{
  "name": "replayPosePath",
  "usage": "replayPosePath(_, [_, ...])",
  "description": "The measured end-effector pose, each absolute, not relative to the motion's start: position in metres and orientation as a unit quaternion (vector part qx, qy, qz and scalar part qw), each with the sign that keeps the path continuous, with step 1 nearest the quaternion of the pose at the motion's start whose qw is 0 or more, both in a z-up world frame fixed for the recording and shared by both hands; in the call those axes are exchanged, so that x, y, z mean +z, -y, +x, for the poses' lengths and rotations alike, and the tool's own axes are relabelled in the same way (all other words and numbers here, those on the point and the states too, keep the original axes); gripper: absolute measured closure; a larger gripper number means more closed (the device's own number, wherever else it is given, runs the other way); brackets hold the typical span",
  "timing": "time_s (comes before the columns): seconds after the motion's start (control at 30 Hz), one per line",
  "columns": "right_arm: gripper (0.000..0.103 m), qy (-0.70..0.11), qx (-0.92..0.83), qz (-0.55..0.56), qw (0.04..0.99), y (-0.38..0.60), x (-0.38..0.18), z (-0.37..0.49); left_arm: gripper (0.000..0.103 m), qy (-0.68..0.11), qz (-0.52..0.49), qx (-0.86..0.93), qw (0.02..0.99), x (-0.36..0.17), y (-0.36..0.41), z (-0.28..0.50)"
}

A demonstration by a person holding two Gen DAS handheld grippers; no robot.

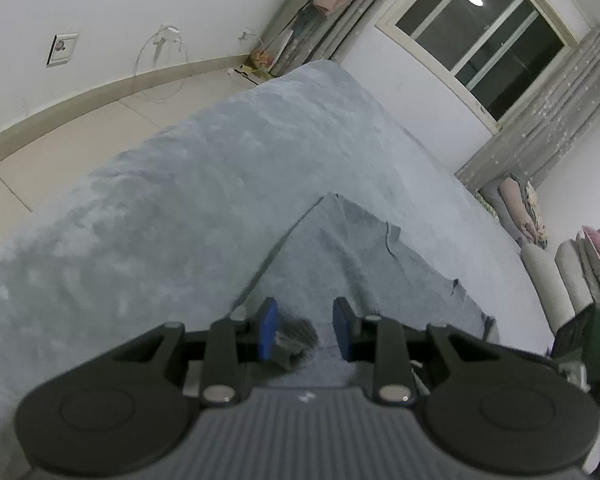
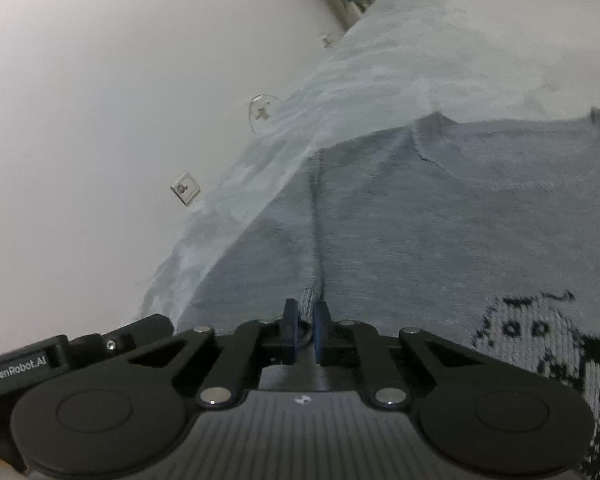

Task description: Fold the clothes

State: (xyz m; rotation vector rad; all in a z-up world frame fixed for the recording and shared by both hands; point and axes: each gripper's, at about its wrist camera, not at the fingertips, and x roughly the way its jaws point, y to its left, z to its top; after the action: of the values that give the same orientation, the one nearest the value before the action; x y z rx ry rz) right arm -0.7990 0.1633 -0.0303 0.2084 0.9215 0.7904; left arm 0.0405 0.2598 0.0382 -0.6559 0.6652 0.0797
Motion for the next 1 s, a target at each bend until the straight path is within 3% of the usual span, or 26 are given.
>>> replayPosePath(0.37, [0.098, -0.375, 0.371, 0.095, 0.844, -0.137, 0.008, -0.806, 0.074, -0.310, -0.317, 0.020, 0.896, 0.050, -0.255, 0.036])
replayPosePath(0.73, [0.098, -0.422, 0.350, 0.110, 0.829, -0.129, -0.023, -0.789, 0.074, -0.334, -0.276, 0.020, 0.901, 0.041, -0.238, 0.045])
replayPosePath(1.0, [0.088, -0.397, 0.322, 0.067, 0.857, -0.131, -0.023, -0.804, 0.075, -0.375, -0.243, 0.075, 0.891, 0.027, -0.245, 0.049])
